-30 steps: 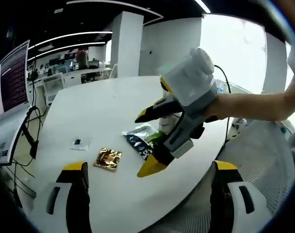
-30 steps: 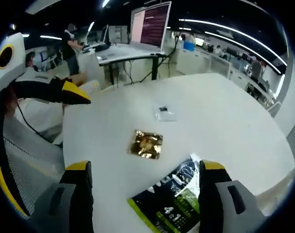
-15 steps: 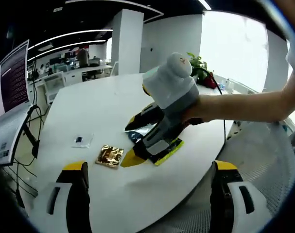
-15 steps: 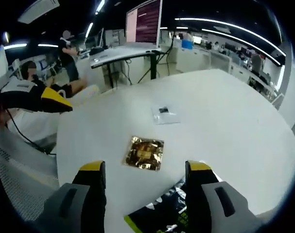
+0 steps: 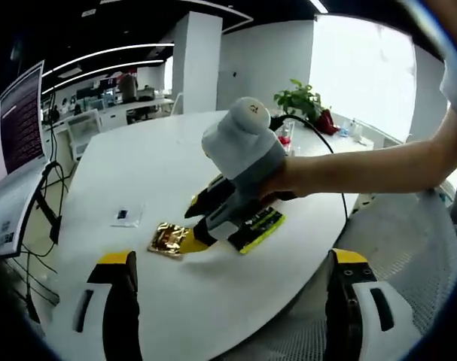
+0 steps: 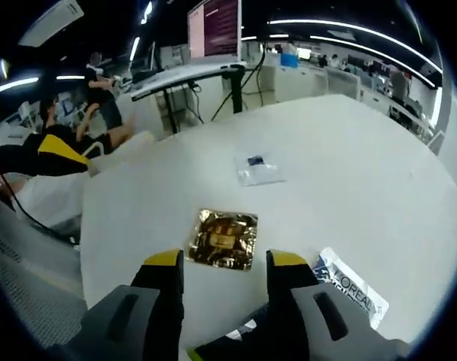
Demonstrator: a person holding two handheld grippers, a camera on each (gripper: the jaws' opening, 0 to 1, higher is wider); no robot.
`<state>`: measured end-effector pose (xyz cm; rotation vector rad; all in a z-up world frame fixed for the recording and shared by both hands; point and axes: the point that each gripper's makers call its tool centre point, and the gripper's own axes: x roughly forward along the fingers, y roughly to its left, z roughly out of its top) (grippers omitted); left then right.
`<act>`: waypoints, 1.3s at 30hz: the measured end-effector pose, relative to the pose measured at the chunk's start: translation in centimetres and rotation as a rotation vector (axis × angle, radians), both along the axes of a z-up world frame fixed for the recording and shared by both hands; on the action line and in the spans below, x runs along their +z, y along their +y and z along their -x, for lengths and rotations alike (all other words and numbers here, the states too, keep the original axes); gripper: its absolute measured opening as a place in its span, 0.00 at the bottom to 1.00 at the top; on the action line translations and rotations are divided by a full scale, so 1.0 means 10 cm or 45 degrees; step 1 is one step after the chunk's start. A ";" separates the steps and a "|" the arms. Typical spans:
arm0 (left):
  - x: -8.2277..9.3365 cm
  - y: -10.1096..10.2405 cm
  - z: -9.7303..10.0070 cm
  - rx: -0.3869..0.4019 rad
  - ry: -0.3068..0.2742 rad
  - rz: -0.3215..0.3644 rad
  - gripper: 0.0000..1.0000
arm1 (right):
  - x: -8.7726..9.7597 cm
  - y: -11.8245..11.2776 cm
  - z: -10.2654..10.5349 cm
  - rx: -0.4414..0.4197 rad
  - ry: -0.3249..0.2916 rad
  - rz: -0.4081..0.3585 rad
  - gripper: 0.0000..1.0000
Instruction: Arrange the skincare products in the storage area until every visible bottle or jar stands upright without overlapping.
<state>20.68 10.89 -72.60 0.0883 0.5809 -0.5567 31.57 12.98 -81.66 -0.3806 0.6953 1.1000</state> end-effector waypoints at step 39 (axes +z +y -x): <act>-0.65 0.38 -0.63 0.133 0.233 0.363 0.60 | -0.02 -0.04 -0.09 -0.078 0.047 -0.053 0.30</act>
